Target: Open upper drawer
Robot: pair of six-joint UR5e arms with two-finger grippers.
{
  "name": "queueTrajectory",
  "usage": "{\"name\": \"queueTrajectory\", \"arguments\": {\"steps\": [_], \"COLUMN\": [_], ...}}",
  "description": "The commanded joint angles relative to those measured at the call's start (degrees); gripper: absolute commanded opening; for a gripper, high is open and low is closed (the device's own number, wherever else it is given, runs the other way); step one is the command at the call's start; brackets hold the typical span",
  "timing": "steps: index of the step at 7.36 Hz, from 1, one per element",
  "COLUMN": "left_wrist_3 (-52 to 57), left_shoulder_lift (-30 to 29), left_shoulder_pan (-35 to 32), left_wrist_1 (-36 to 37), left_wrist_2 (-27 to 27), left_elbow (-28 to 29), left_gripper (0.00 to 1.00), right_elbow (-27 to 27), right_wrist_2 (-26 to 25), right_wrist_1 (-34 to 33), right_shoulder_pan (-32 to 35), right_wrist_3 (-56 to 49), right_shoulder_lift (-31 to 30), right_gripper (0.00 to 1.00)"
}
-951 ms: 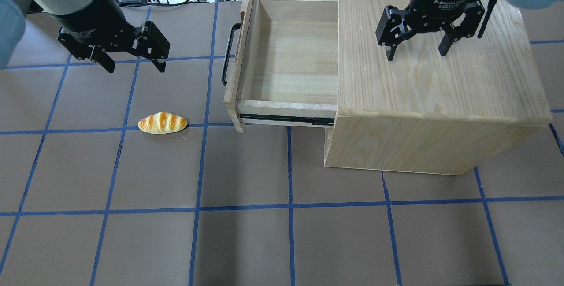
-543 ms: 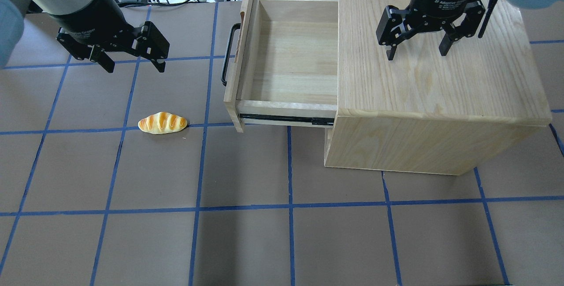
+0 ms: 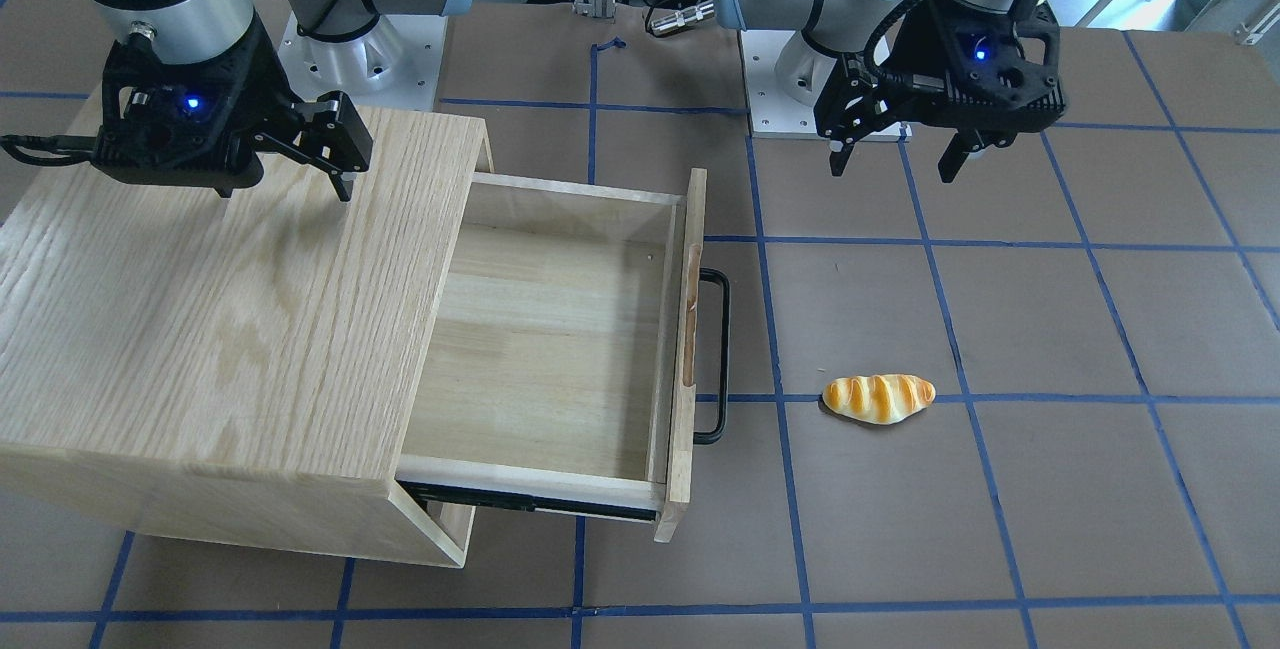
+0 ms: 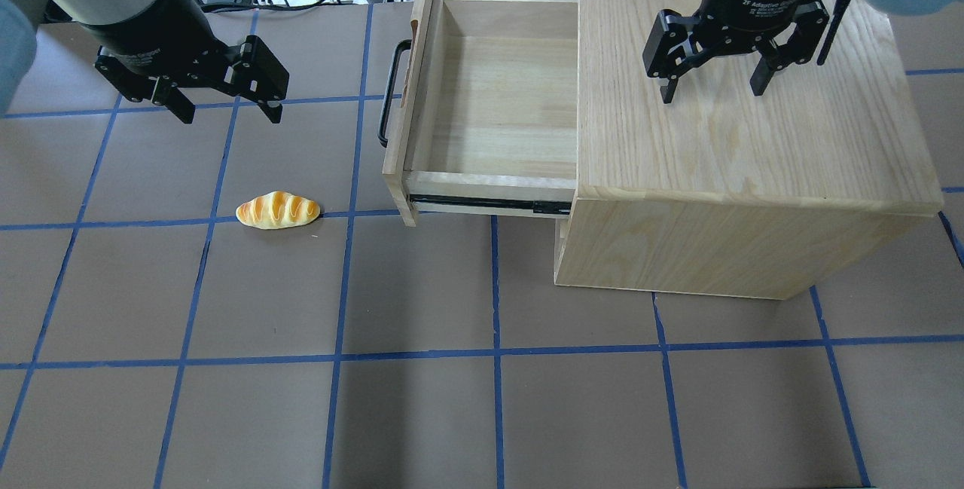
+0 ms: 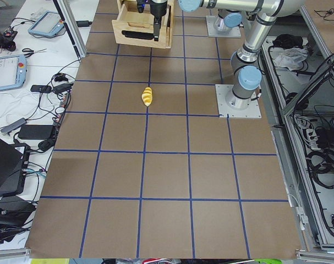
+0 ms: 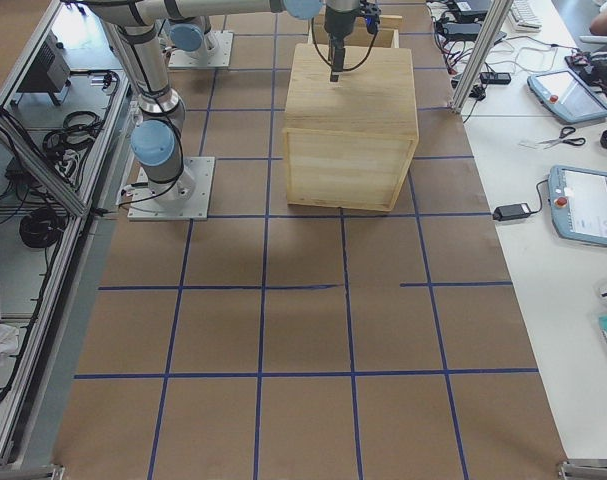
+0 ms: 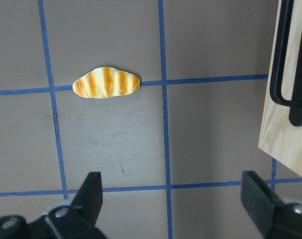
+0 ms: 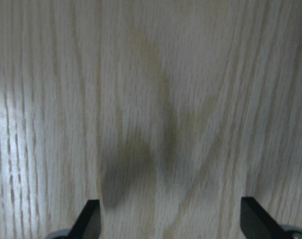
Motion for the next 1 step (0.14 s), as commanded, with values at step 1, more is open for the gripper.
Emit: {"name": "queueTrajectory", "arguments": {"steps": [1], "left_wrist_3": [0.0], "left_shoulder_lift": [0.0], "left_shoulder_pan": [0.0], "left_wrist_1": [0.0], "left_wrist_2": [0.0], "left_elbow": [0.0], "left_gripper": [1.00], "right_elbow": [0.0], "right_wrist_2": [0.0], "right_wrist_1": [0.0], "right_shoulder_pan": [0.0], "right_wrist_3": [0.0], "right_shoulder_lift": [0.0], "right_gripper": [1.00]}}
